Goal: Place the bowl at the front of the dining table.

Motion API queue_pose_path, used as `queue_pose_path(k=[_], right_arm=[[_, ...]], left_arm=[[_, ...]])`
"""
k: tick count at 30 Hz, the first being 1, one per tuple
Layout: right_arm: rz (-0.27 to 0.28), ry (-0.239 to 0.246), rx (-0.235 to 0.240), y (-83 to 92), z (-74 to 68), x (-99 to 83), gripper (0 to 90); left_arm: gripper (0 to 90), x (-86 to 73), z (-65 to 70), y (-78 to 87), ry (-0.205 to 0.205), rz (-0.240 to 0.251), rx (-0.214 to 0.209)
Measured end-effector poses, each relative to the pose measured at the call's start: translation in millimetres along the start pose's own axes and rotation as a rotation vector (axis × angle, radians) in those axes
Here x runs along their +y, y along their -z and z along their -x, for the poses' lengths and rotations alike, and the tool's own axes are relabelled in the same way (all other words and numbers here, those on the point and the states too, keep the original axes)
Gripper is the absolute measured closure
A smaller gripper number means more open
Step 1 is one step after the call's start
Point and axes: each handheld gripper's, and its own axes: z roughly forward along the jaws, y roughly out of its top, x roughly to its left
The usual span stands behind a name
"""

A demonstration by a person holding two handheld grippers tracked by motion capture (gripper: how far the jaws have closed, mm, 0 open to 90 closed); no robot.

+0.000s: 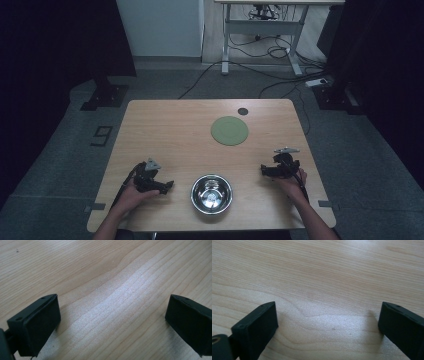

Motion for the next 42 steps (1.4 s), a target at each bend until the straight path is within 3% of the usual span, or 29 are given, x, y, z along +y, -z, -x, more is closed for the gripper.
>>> queue_pose_path(k=[9, 15, 26, 42], right_arm=[[-0.017, -0.023, 0.004, 3.2, 2.4, 2.5, 8.7], [-0.017, -0.035, 0.055, 6.6, 3.3, 4.7, 12.4], [0.037, -0.047, 0.1, 23.0, 5.2, 8.8, 13.5], [0.058, -0.036, 0.159, 35.2, 1.5, 10.6, 13.9]], left_arm=[[0.0, 0.0, 0.4, 0.0, 0.0, 0.0, 0.001], [0.0, 0.2, 0.4, -0.3, -0.003, 0.0, -0.001], [0.0, 0.7, 1.1, -0.6, -0.007, -0.002, -0.004], [0.0, 1.0, 1.5, -0.8, -0.01, -0.002, -0.008]])
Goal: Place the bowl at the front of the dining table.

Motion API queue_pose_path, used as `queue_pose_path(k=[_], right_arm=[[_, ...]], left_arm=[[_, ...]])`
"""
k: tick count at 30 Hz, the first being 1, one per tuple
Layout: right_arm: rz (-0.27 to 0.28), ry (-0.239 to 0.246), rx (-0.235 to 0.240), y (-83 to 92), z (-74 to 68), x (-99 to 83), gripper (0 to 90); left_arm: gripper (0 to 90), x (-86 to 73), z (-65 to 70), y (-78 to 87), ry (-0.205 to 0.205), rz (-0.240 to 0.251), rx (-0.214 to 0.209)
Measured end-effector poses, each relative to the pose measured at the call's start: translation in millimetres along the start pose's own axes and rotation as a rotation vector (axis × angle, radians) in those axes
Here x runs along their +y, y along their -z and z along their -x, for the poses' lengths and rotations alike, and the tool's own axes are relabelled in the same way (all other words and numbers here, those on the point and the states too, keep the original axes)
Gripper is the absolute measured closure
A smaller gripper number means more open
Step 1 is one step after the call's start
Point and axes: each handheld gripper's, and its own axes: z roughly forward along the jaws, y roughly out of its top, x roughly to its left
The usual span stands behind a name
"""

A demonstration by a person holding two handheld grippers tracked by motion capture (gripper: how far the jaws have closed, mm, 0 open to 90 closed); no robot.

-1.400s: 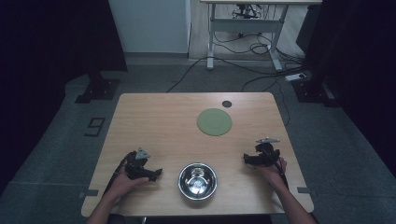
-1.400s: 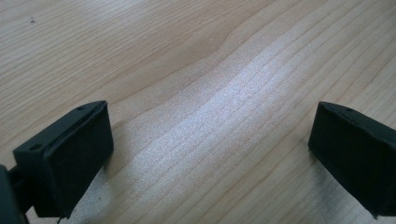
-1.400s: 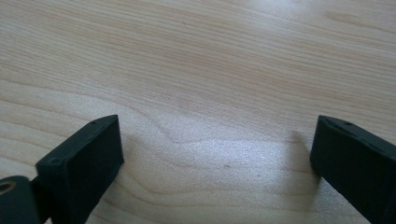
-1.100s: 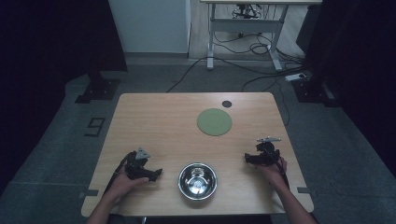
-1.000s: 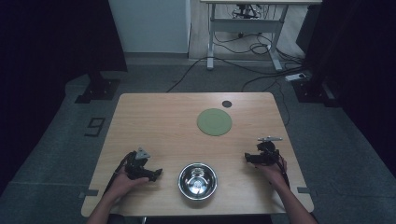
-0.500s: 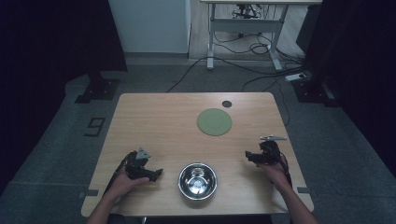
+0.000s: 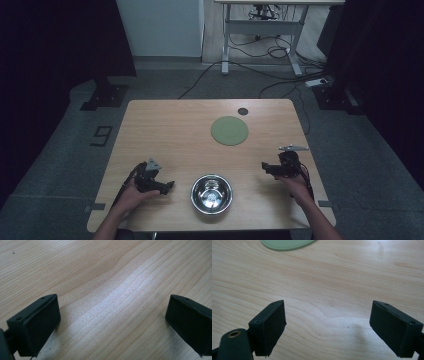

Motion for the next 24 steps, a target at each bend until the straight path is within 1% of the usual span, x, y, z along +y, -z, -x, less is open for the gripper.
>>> queue_pose_path(k=[1, 2, 5, 6, 12, 14, 21, 22, 23, 24], right_arm=[[0.0, 0.0, 0.0, 0.0, 0.0, 0.0, 13.9], [0.015, 0.003, 0.01, 3.0, -2.8, 0.7, 14.4], [0.022, 0.013, 0.019, 4.8, -4.5, 1.1, 14.8], [0.022, 0.028, 0.026, 6.3, -6.6, 1.0, 15.2], [0.022, 0.048, 0.046, 8.3, -11.1, 1.4, 16.2], [0.015, 0.076, 0.045, 10.0, -14.4, 1.5, 18.2], [0.002, 0.077, 0.069, 12.2, -19.2, 2.2, 20.0], [-0.001, 0.074, 0.086, 13.3, -22.1, 2.4, 19.9], [-0.001, 0.074, 0.086, 13.3, -22.1, 2.4, 19.9], [0.002, 0.075, 0.102, 15.4, -25.6, 2.8, 19.9]], left_arm=[[0.0, 0.0, 0.0, 0.0, 0.0, 0.0, 0.0], [0.0, 0.0, 0.0, 0.0, 0.0, 0.0, 0.0], [0.0, 0.0, 0.0, 0.0, 0.0, 0.0, 0.0], [0.0, 0.0, 0.0, 0.0, 0.0, 0.0, 0.0], [0.0, 0.0, 0.3, -0.1, 0.0, 0.001, 0.001], [0.0, 0.0, 0.4, -0.2, 0.0, 0.002, 0.001], [0.0, 0.0, 0.6, -0.1, -0.001, 0.001, 0.0], [0.0, 0.0, 0.7, -0.2, -0.001, 0.001, 0.0], [0.0, 0.0, 0.7, -0.2, -0.001, 0.001, 0.0], [0.0, 0.0, 0.7, -0.2, -0.001, 0.001, 0.0]])
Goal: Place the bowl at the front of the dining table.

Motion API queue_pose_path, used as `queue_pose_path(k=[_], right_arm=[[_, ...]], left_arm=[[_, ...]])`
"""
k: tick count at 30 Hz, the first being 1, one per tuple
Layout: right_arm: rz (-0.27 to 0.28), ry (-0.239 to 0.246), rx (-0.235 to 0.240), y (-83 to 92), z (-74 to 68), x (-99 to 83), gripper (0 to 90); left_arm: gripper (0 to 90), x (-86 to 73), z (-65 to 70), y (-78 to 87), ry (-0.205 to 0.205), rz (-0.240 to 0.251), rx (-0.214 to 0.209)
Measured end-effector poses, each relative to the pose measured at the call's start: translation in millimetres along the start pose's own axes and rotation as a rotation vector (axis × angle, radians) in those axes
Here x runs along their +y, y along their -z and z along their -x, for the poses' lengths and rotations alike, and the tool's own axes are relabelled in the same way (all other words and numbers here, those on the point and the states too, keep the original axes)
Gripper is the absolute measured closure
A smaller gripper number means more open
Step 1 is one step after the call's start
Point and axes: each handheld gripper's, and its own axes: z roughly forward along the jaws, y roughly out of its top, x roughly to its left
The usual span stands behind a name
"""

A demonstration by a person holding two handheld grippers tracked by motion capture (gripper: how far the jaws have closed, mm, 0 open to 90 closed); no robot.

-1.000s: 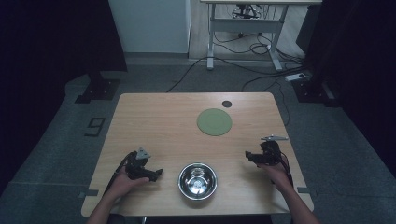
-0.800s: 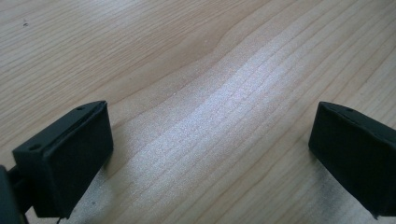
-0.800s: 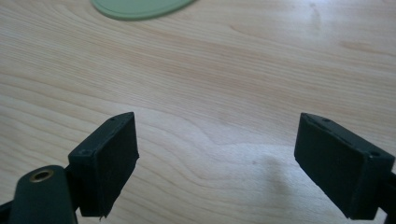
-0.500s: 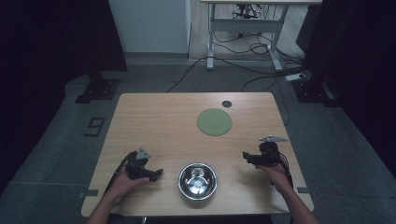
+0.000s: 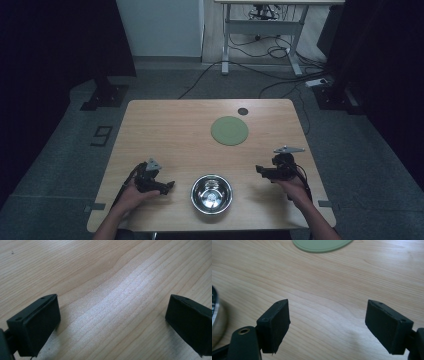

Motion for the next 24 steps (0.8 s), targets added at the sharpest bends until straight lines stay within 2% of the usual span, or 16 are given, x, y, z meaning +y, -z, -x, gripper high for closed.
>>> queue_pose_path(k=[4, 12, 24], right_arm=[[0.014, 0.004, 0.022, 2.7, -6.4, 0.7, 19.8], [0.008, 0.025, 0.058, 2.5, -15.3, 0.9, 19.6], [0.002, 0.054, 0.083, 1.3, -29.2, 0.9, 19.7]], left_arm=[[0.0, 0.0, 0.1, 0.0, 0.001, 0.0, 0.0], [0.0, 0.0, 0.1, 0.0, 0.0, 0.0, 0.0], [0.0, 0.0, 0.1, 0.0, 0.0, 0.0, 0.0]])
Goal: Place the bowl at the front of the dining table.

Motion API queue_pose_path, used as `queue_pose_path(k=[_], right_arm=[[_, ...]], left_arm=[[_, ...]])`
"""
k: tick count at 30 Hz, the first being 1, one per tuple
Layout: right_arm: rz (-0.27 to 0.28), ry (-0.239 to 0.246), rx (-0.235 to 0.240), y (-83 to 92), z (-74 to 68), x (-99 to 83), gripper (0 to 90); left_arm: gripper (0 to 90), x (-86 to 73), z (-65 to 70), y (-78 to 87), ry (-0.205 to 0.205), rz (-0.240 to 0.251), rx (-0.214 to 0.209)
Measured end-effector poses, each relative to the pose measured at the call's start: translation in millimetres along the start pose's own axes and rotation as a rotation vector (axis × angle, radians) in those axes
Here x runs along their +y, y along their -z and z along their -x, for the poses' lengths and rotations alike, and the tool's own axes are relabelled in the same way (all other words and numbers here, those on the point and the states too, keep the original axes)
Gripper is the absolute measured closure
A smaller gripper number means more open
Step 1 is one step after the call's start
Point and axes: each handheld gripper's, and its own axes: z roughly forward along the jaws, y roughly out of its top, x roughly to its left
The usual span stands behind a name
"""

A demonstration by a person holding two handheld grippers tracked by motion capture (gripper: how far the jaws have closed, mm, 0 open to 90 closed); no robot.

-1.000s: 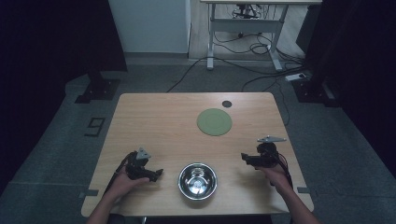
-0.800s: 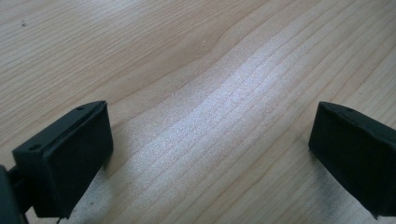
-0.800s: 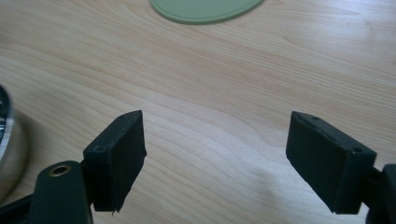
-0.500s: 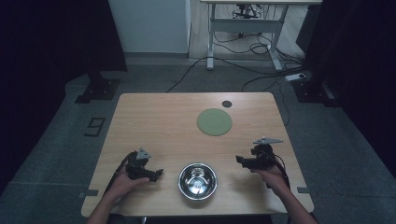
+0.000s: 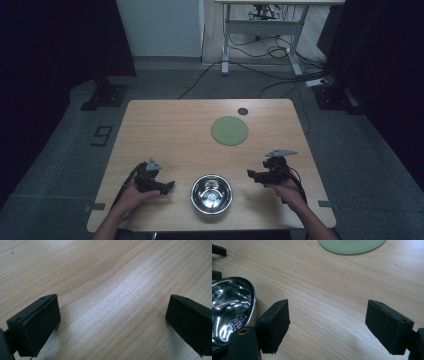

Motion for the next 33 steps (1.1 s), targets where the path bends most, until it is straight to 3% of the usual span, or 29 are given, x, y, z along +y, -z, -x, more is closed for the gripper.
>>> queue_pose_path(k=[33], right_arm=[[-0.002, 0.064, 0.066, -13.7, -35.6, 3.6, 21.9]], left_arm=[[0.0, 0.1, 0.1, -0.1, 0.001, -0.001, 0.0]])
